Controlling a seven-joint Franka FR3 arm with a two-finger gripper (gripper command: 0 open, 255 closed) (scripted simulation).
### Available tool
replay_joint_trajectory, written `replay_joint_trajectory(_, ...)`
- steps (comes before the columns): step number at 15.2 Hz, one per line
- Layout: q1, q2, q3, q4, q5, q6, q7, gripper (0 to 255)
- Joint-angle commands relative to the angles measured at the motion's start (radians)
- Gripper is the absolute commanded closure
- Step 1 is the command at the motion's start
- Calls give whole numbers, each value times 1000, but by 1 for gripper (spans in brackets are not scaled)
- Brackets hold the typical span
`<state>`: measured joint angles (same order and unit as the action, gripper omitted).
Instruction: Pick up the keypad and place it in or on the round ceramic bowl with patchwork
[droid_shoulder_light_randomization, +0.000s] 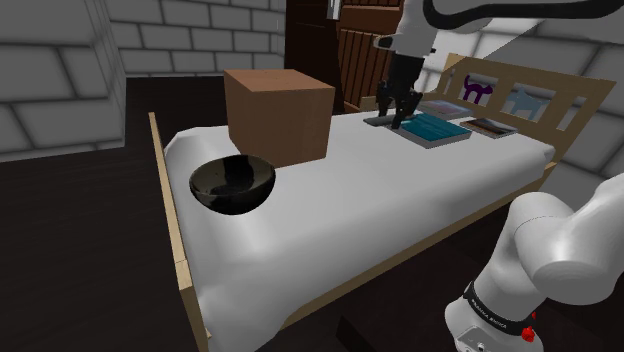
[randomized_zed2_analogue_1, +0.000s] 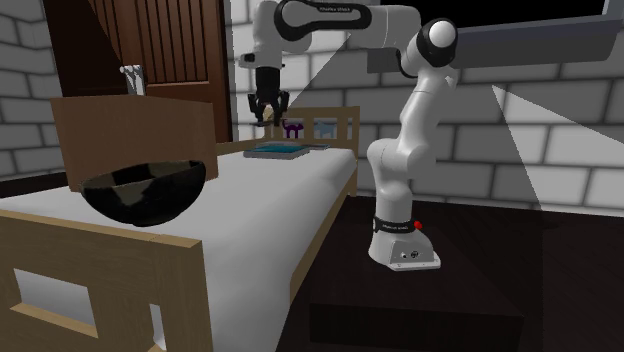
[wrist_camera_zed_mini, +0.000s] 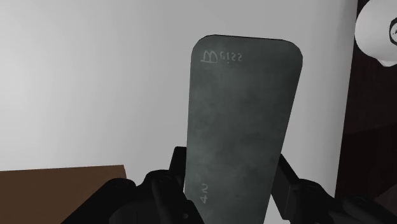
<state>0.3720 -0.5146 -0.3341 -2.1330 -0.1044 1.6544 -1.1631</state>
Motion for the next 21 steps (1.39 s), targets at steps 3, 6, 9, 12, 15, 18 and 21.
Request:
replay_joint_trajectory(3, 11, 22, 15, 48, 13, -27, 18, 255)
replay_joint_trajectory(6, 39, 61, 59, 72, 42, -15, 79, 255)
replay_joint_trajectory(9, 65, 108, 101, 106, 69, -3, 138, 255)
replay_joint_trajectory(12, 91, 163, 140, 150, 92, 6, 195, 255)
replay_joint_trajectory(15, 116, 224, 176, 205, 113, 13, 250, 255)
replay_joint_trajectory(18, 141, 292, 210, 272, 129, 16, 303, 255)
replay_joint_trajectory(21, 164, 367, 241, 350, 141, 13, 355, 255)
